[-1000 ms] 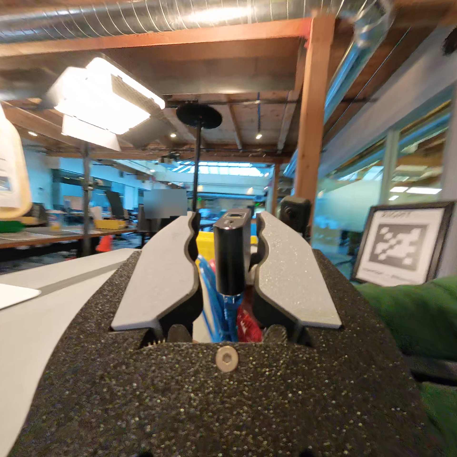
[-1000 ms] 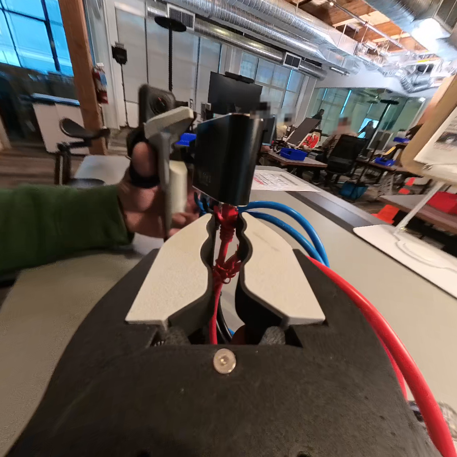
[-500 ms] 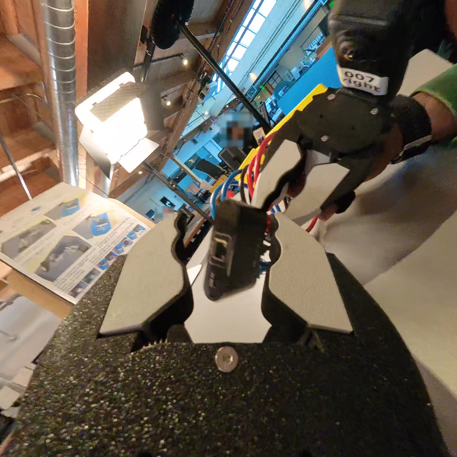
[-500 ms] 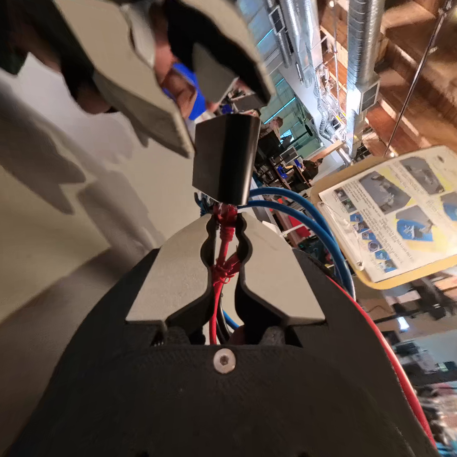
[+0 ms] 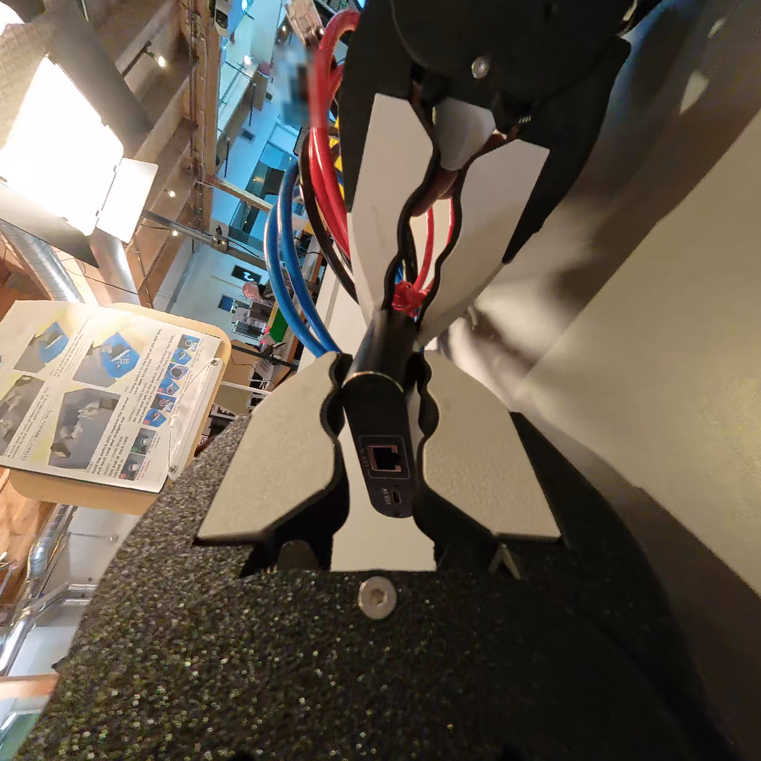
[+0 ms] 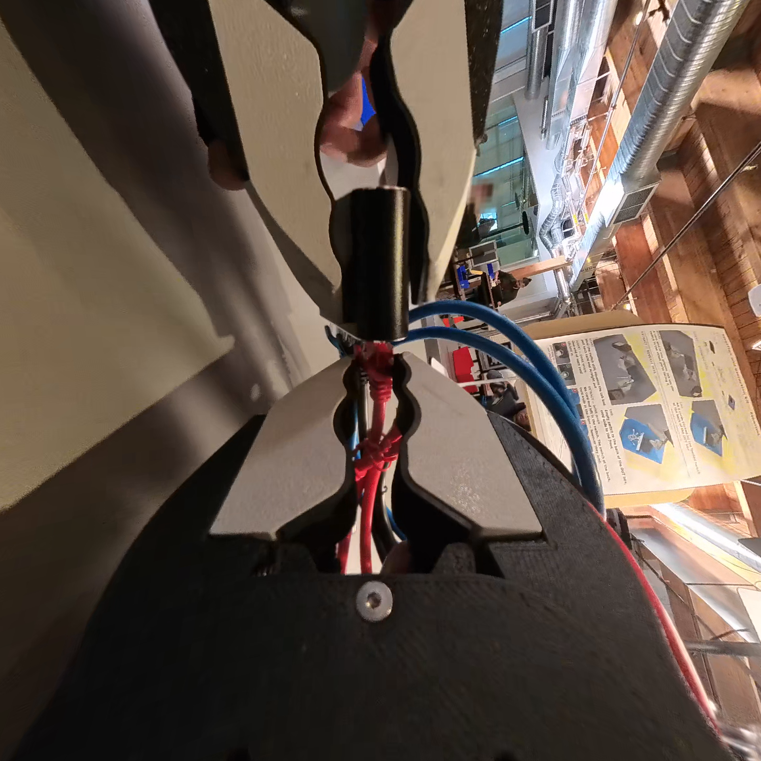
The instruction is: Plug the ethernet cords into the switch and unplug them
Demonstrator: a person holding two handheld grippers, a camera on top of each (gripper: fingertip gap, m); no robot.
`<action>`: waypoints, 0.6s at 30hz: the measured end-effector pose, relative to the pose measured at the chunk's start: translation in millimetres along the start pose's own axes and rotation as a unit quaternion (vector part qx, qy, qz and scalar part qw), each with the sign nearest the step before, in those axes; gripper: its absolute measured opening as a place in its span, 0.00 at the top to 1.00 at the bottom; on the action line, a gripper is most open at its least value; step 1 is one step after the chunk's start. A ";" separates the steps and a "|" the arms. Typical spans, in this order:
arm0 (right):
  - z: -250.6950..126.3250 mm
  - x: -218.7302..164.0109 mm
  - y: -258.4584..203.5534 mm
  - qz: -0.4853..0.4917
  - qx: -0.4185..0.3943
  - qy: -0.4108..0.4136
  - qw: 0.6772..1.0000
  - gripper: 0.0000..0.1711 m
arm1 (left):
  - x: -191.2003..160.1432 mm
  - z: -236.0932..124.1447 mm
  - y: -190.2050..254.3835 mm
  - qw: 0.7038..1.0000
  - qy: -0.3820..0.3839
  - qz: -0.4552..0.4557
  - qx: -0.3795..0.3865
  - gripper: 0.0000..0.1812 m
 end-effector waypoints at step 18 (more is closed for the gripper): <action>-6.7 2.0 -0.1 0.090 0.034 0.047 0.994 0.90 | -3.1 -1.4 2.6 0.994 0.077 -0.068 -0.047 0.85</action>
Point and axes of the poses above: each gripper's, where its closed fingertips meet, z out along the fingers, x out of its top, y = z × x across the jaws, the point moved 7 cm from there along -z, back along the fingers, and after that the axes turned 7 degrees about -x, right-handed, at the moved point
